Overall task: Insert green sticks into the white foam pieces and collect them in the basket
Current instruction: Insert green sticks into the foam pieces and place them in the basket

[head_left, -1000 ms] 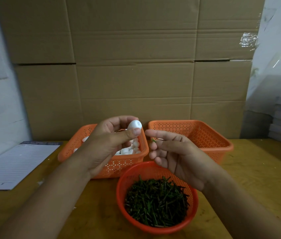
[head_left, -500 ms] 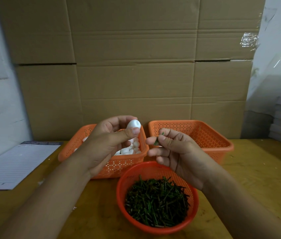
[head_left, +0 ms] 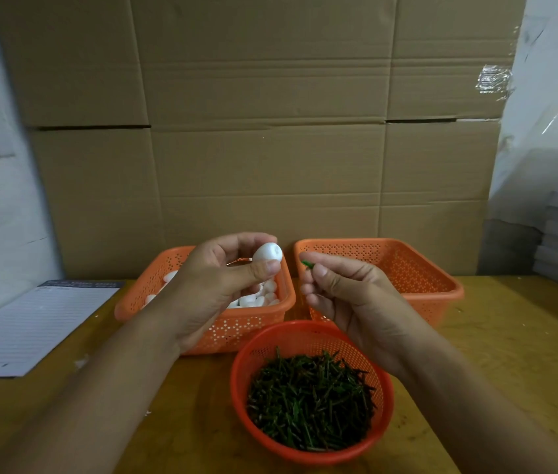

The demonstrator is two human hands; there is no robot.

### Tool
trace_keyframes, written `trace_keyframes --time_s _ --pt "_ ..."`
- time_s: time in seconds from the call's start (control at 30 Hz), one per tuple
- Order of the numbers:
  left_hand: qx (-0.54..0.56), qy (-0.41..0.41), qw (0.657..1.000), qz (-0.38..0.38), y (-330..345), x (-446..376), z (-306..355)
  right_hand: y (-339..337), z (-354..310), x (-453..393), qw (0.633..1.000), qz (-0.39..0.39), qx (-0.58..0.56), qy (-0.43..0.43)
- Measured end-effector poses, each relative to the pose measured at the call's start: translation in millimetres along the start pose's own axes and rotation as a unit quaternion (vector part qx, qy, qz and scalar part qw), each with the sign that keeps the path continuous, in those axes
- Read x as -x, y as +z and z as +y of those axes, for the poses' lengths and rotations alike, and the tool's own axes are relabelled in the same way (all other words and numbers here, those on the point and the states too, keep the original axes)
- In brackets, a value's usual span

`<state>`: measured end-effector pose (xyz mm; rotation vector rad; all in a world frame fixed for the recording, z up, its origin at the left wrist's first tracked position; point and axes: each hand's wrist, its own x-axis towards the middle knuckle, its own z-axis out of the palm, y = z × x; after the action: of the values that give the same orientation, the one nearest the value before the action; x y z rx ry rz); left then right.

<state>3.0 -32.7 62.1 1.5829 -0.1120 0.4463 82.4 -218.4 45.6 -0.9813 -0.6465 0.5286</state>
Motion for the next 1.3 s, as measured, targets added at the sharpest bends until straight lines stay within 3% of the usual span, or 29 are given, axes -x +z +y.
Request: trace_keyframes --time_s 0.3,0.5,1.3 --pt "0.037 0.005 0.999 0.003 1 0 -1 6 -1 2 0.999 0.022 0.031 -0.011" --pt "-0.003 0.028 0.999 -0.018 1 0 -2 8 -2 4 0.989 0.040 0.135 -0.040" --pt "-0.116 0.073 0.991 -0.008 8 3 -1 11 -1 5 0.963 0.087 0.244 -0.069"
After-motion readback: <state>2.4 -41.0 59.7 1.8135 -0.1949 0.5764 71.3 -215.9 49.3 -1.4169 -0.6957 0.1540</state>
